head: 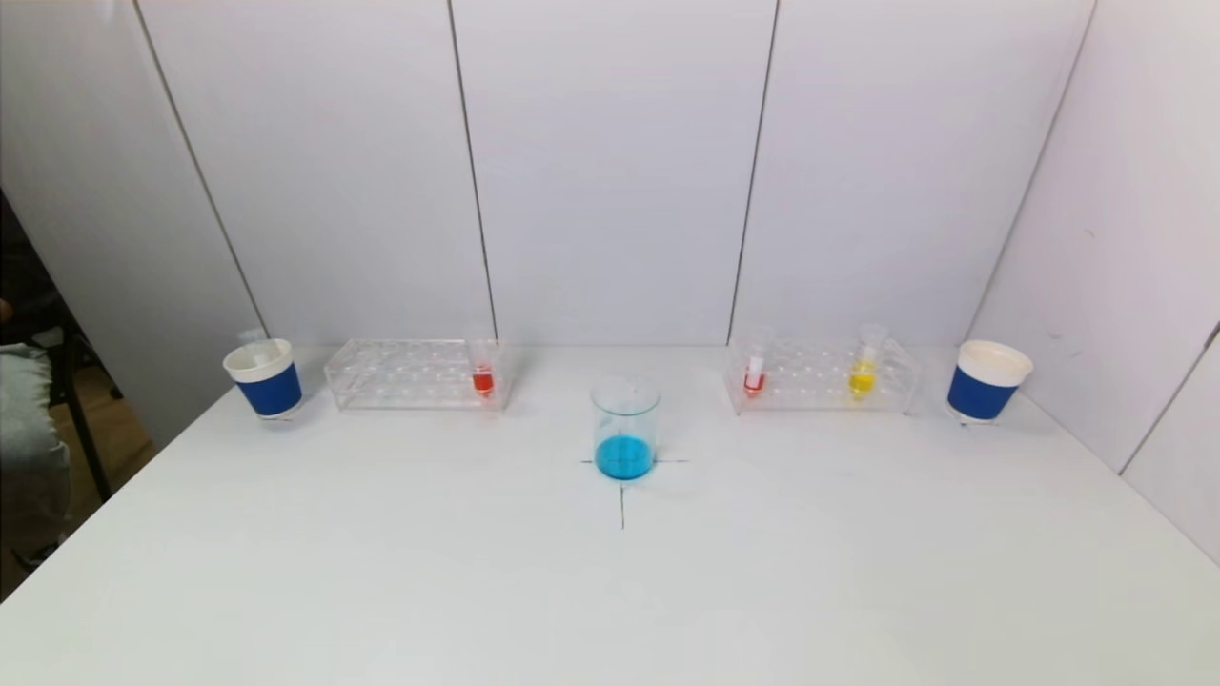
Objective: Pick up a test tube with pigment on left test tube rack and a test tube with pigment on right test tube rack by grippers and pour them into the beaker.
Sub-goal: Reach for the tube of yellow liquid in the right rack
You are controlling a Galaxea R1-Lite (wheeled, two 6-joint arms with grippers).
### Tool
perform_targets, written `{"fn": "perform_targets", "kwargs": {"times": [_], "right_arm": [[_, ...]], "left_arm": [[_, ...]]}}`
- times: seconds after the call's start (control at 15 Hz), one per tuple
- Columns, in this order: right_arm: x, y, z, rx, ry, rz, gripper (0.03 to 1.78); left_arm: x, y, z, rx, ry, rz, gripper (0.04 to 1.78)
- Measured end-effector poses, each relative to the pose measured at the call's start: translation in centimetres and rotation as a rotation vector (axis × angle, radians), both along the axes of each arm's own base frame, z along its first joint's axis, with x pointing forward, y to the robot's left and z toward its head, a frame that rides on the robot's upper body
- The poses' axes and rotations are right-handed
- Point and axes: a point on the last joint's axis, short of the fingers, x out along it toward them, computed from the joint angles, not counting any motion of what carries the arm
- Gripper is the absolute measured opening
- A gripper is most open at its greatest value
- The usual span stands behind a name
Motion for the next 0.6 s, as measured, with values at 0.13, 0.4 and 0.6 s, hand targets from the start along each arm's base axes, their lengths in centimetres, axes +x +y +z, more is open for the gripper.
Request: {"fn": "perform_targets", "kwargs": {"times": [0.13, 0.4, 0.6], "right_arm": [[0.0, 0.0, 0.0, 0.0, 0.0, 0.0, 1.77], [0.0, 0.0, 0.0, 0.0, 0.0, 0.0, 1.77], [0.0, 0.0, 0.0, 0.0, 0.0, 0.0, 1.77]], "left_arm": [[0.02, 0.02, 0.04, -0.021, -0.008, 0.01, 1.77], [0.03, 0.02, 0.05, -0.021, -0.01, 0.011, 1.77], [0.03, 0.02, 0.06, -0.021, -0.01, 0.011, 1.77]]}}
